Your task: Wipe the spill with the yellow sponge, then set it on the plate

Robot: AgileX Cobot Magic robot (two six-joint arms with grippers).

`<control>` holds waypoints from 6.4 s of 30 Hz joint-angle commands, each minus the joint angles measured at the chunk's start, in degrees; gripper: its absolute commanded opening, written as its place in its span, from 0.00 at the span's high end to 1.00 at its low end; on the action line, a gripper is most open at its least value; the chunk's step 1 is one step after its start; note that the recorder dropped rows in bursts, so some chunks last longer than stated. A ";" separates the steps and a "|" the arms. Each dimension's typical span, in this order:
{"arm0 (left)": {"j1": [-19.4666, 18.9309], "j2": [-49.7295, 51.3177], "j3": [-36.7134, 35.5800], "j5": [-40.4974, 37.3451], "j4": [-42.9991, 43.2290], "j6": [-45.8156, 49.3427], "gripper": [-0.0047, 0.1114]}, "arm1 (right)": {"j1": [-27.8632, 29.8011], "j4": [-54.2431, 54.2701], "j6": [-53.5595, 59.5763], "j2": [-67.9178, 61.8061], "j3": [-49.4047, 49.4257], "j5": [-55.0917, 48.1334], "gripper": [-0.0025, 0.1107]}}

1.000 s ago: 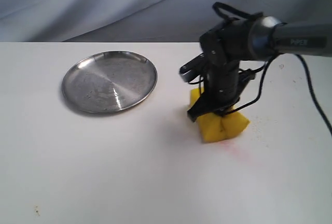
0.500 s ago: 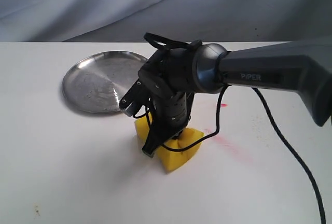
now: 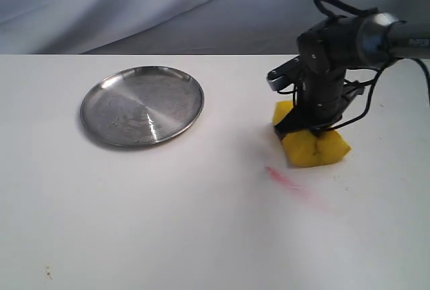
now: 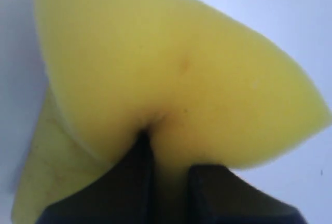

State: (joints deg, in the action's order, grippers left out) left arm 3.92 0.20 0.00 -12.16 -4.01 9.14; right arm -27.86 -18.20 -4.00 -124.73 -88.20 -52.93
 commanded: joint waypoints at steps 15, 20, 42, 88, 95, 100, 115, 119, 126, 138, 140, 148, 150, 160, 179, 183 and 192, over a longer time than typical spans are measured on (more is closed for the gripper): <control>0.03 -0.20 0.00 0.39 0.06 0.01 0.96 | -25.73 17.81 12.10 1.09 3.42 1.36 0.98; 0.03 -0.20 0.00 0.39 0.06 0.01 0.96 | -24.38 6.59 5.76 1.09 3.42 2.53 0.98; 0.03 -0.20 0.00 0.39 0.06 0.01 0.96 | -18.17 14.61 6.37 1.74 3.42 -6.39 0.98; 0.03 -0.20 0.00 0.39 0.06 0.01 0.96 | -17.74 18.51 -25.19 -20.39 -43.59 19.86 0.41; 0.03 -0.20 0.00 0.39 0.06 0.01 0.96 | -17.74 20.41 -24.82 -18.85 -43.59 13.04 0.40; 0.03 -0.20 0.00 0.39 0.06 0.01 0.96 | -18.66 19.20 -19.67 -14.79 -43.59 6.40 0.75; 0.03 -0.20 0.00 0.39 0.06 0.01 0.96 | -30.12 -1.64 -20.44 -6.96 -43.59 -9.31 0.98; 0.03 -0.20 0.00 0.39 0.06 0.01 0.96 | -32.54 -4.66 -20.44 -5.16 -43.59 -12.26 0.98; 0.03 -0.20 0.00 0.39 0.06 0.01 0.96 | -37.14 -8.58 -21.85 1.98 -34.97 -12.77 0.98; 0.03 -0.20 0.00 0.39 0.06 0.01 0.96 | -41.59 -9.70 -36.53 27.37 1.42 9.44 0.98; 0.03 -0.20 0.00 0.39 0.06 0.01 0.96 | -40.62 -9.70 -39.35 31.67 7.38 13.43 0.98; 0.03 -0.20 0.00 0.39 0.06 0.01 0.96 | -28.86 -6.69 -44.00 47.22 32.09 32.23 0.98; 0.03 -0.20 0.00 0.39 0.06 0.01 0.96 | -24.16 -3.37 -41.03 50.94 38.35 37.25 0.98; 0.03 -0.20 0.00 0.39 0.06 0.01 0.96 | -3.26 10.92 -24.52 67.58 66.00 62.25 0.98; 0.03 -0.20 0.00 0.39 0.06 0.01 0.96 | 15.76 23.31 8.67 113.73 88.20 58.28 0.98; 0.03 -0.20 0.00 0.39 0.06 0.01 0.96 | 18.76 22.88 10.21 124.73 88.20 51.13 0.98; 0.03 -0.20 0.00 0.39 0.06 0.01 0.96 | 19.34 24.48 15.08 124.73 88.20 47.41 0.98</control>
State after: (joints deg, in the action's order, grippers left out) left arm 3.92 0.20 0.00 -12.16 -4.01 9.14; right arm -9.01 5.36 8.27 -0.39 -0.21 -5.06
